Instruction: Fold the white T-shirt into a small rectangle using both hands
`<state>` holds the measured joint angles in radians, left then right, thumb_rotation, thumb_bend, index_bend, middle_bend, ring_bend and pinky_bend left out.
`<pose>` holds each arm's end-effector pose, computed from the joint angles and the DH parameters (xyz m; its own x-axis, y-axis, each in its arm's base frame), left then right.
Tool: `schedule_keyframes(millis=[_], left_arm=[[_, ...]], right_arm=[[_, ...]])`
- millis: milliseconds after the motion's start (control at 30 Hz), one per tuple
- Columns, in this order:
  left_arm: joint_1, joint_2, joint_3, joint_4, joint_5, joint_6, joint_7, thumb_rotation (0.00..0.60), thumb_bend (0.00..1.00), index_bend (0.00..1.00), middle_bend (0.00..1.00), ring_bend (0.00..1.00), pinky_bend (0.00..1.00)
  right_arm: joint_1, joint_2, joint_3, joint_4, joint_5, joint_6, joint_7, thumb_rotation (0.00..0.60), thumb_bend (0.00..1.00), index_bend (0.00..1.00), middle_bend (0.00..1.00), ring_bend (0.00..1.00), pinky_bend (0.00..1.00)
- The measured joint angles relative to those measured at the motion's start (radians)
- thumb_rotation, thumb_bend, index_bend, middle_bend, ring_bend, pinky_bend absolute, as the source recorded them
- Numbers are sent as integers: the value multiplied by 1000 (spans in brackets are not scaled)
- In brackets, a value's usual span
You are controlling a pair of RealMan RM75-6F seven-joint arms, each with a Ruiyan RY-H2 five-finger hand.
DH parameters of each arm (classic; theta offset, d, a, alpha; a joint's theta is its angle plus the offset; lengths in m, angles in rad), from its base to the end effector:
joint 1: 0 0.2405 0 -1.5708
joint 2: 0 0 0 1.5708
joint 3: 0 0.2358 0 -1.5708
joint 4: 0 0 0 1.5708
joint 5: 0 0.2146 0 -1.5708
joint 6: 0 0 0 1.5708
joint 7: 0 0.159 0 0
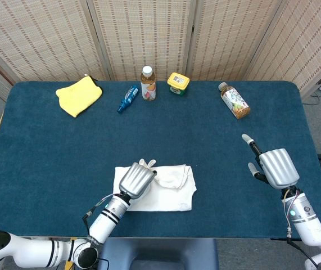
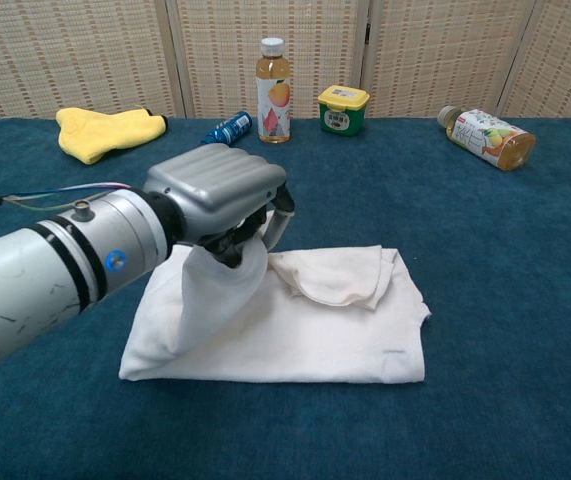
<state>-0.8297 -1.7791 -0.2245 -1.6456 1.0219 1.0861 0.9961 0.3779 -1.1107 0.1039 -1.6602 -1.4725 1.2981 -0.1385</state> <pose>-0.0191 0.2910 -0.0726 0.6537 0.0575 0.7545 0.6495 -0.5543 -0.5205 -0.2232 -0.2804 0.1261 0.4930 0.0042 0.8700 -0.8387 -0.2636 0.4765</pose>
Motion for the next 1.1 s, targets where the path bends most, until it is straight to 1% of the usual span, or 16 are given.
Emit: schedule_keyframes(millis=[433,767,867,967,1033,1100], left_arm=[[-121,-111,-61,53,-121,22,85,600,491,611,842,755,840],[-192,-174,-71,94,-179,26,113,600,489,587,840,755,840],[-207,-192,-76,112,-201,24,114,600,485,531,834,755,840],[-225,-214,-83,142,-222,24,116,600,479,433,831,755,841],[-238,-232,-90,164,-239,28,117,600,458,373,831,755,841],[-248,-247,-96,176,-251,36,116,600,441,350,831,755,841]], right_arm=[[-16,14,6,8,3,8,21,600,414,61,916,955,1000],[-23,19,8,11,9,6,28,600,414,61,916,956,1000],[-24,19,9,13,8,7,30,600,414,61,916,955,1000],[-26,18,10,15,9,7,34,600,414,61,916,955,1000],[-28,18,10,18,10,6,36,600,414,61,916,955,1000],[-28,18,10,20,10,6,39,600,413,61,916,956,1000]])
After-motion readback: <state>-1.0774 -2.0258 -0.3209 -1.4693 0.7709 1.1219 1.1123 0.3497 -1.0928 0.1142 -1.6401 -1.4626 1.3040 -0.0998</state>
